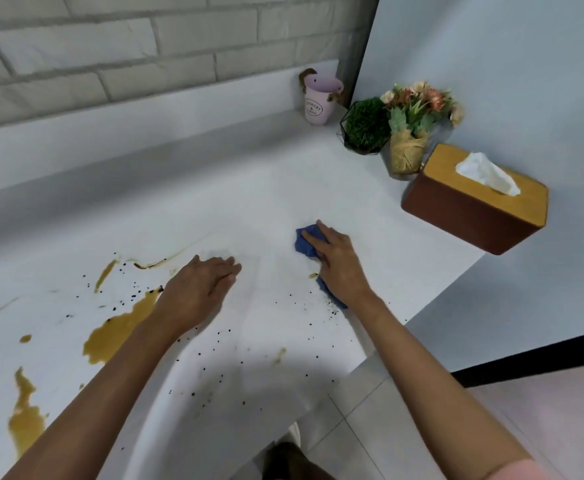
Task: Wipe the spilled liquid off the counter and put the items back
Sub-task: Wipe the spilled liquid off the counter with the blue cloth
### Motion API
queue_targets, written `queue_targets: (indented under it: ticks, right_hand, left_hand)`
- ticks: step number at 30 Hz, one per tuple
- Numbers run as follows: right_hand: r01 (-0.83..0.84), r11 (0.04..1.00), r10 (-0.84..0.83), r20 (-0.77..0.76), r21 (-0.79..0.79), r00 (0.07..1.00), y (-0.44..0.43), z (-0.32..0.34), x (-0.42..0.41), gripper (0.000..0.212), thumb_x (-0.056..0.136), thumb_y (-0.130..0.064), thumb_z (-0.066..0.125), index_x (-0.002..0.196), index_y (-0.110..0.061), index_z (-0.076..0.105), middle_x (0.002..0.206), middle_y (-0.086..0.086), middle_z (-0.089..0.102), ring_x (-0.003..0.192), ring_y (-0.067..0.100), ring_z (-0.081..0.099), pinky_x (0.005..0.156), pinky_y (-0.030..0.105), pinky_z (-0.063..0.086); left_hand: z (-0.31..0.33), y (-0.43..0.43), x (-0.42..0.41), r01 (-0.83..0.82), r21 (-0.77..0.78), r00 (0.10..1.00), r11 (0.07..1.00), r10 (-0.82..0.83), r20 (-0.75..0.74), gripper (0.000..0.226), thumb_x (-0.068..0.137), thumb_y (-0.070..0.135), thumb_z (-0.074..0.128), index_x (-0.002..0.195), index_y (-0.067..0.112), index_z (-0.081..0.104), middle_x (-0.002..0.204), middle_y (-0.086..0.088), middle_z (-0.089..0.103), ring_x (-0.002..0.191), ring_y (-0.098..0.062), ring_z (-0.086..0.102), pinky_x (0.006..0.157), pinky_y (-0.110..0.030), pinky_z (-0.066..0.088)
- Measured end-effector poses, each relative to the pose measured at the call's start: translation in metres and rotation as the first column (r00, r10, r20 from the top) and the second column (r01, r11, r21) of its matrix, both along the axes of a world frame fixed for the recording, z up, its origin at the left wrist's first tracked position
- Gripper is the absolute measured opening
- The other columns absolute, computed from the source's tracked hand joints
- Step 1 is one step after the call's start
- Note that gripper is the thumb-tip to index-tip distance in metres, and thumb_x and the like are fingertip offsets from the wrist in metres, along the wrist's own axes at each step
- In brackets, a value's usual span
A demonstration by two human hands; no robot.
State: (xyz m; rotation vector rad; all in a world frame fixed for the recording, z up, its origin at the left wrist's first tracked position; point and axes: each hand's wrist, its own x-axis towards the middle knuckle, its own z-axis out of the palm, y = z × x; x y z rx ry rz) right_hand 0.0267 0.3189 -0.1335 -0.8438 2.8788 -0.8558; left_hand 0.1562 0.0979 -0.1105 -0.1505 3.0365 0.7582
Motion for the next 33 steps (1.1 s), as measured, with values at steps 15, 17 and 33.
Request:
queue_targets:
  ticks: [15,17,33]
  right_hand:
    - [0.054,0.948,-0.003,0.163,-0.312,0.987,0.04,0.052,-0.016,0.052,0.083,0.017,0.046,0.126,-0.008,0.059,0.14,0.011,0.05,0.13,0.016,0.044,0.093,-0.007,0.024]
    - [0.089,0.983,-0.072,0.107,-0.16,0.992,0.083,0.048,-0.024,0.049,0.086,0.013,0.045,0.126,-0.012,0.06,0.14,0.009,0.05,0.133,0.021,0.044,0.098,0.0,0.023]
    - [0.11,0.99,-0.106,0.047,-0.09,0.993,0.013,-0.004,0.081,0.083,0.057,0.016,0.054,0.135,-0.012,0.049,0.151,0.008,0.033,0.132,0.031,0.034,0.107,0.03,0.032]
  left_hand:
    - [0.004,0.005,0.009,-0.244,0.014,0.963,0.97,0.244,-0.113,0.025,0.093,0.022,0.054,0.111,0.013,0.069,0.117,-0.004,0.068,0.103,-0.033,0.061,0.082,-0.037,0.049]
    - [0.004,0.004,0.009,-0.251,0.015,0.96,0.968,0.251,-0.127,0.026,0.092,0.023,0.055,0.111,0.012,0.069,0.118,-0.003,0.068,0.105,-0.031,0.063,0.084,-0.037,0.05]
    - [0.008,0.001,0.006,-0.261,0.002,0.963,0.965,0.261,-0.072,0.024,0.092,0.033,0.055,0.105,0.02,0.071,0.113,0.003,0.069,0.104,-0.029,0.063,0.081,-0.035,0.046]
